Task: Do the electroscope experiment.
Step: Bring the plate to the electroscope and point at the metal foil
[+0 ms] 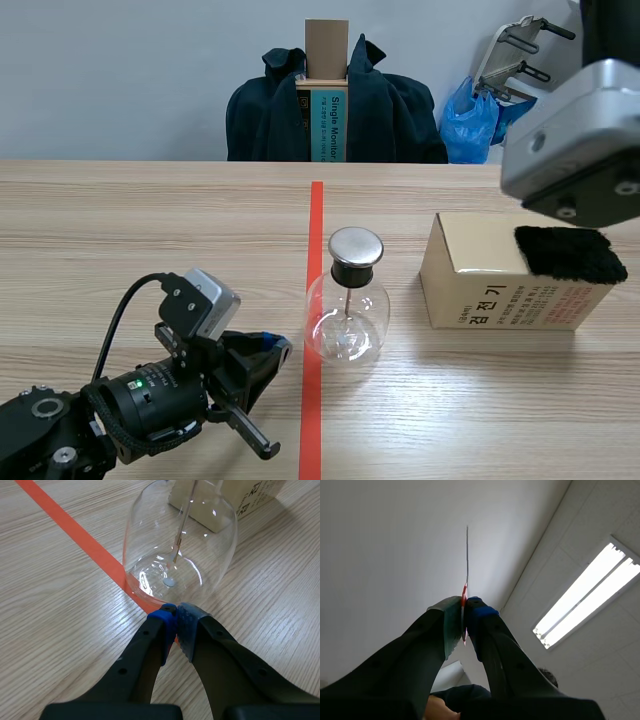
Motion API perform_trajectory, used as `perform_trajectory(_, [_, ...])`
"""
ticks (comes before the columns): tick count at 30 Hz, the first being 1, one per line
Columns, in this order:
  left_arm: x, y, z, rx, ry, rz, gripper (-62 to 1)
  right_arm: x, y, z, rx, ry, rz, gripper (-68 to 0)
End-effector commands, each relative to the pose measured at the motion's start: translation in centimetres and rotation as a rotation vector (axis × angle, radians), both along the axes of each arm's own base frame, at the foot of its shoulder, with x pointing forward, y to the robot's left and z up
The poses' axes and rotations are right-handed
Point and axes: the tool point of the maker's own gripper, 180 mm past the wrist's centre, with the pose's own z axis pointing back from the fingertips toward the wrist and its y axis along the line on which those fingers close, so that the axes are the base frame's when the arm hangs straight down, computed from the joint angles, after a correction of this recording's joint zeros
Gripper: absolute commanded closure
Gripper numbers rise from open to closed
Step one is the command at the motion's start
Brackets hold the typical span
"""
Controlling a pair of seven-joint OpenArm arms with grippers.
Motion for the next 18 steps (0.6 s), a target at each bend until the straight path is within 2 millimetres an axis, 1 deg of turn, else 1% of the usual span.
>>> perform_trajectory(1, [0.7,-0.1,1.1,-0.027,-0.036,0.013,-2.9,0.2,-0.1,-0.9,-0.024,0.014,0.002,-0.8])
perform_trajectory(3, [0.7,-0.1,1.1,-0.027,-0.036,0.014,-2.9,0.5,0.1,-2.6,-0.045,0.055,0.012,-0.8])
perform_trajectory(8, [0.7,-0.1,1.2,-0.027,-0.037,0.014,-2.9,0.5,1.2,-8.8,-0.136,0.197,0.049,-0.8])
perform_trajectory(10, [0.8,-0.1,1.2,-0.029,-0.039,0.014,-2.9,0.4,1.5,-10.7,-0.156,0.235,0.061,-0.8])
perform_trajectory(13, [0.8,-0.1,1.2,-0.029,-0.041,0.014,-2.9,0.6,1.8,-12.8,-0.162,0.285,0.073,-0.8])
perform_trajectory(18, [1.0,-0.1,1.4,-0.028,-0.046,0.014,-2.9,1.3,1.6,-14.9,-0.157,0.333,0.049,-0.8])
